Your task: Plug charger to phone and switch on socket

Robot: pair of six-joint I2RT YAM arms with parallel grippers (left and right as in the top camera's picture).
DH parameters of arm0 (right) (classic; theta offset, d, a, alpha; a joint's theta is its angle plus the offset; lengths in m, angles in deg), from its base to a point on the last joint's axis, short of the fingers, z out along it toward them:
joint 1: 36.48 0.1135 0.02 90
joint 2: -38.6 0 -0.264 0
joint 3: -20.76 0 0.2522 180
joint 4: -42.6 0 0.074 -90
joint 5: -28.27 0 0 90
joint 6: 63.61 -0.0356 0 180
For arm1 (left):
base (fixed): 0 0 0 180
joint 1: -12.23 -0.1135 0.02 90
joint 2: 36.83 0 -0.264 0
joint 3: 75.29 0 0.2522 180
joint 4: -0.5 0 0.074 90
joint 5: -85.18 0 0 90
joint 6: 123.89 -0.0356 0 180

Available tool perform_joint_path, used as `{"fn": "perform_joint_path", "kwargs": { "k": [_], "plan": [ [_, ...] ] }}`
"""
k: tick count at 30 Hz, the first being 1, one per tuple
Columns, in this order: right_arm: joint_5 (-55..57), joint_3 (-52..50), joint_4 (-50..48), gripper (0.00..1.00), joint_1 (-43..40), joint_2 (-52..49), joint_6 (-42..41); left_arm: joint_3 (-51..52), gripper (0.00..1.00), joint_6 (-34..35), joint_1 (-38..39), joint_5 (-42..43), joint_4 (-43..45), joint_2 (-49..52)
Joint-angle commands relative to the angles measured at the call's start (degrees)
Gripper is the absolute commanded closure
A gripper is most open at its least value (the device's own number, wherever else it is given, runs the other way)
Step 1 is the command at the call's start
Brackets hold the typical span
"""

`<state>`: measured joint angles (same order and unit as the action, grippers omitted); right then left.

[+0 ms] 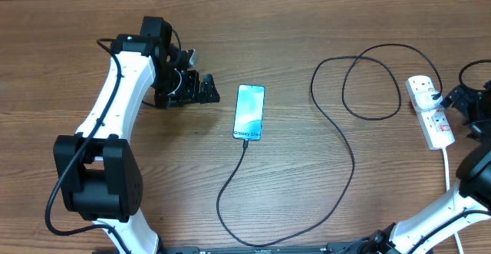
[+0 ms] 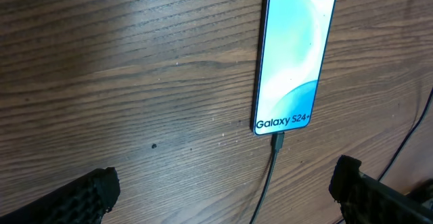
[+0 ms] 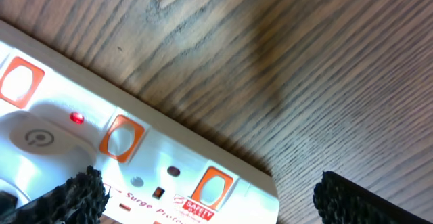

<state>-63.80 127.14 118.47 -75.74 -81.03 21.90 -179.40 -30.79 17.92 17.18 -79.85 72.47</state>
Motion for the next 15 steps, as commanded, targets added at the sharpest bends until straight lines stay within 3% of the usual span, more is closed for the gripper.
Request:
{"fn": "perform_joint_path", "kwargs": {
  "k": [1, 15],
  "plan": [
    [-1.42, 1.57, 0.2, 0.0, 1.27, -0.07, -0.2, -0.17, 0.0, 0.79, 0.33, -0.15, 0.0, -1.31],
    [-1.68, 1.55, 2.67, 0.01, 1.29, 0.9, -1.66, -0.17, 0.0, 0.76, 0.33, -0.15, 0.02, -1.31]
  ]
}}
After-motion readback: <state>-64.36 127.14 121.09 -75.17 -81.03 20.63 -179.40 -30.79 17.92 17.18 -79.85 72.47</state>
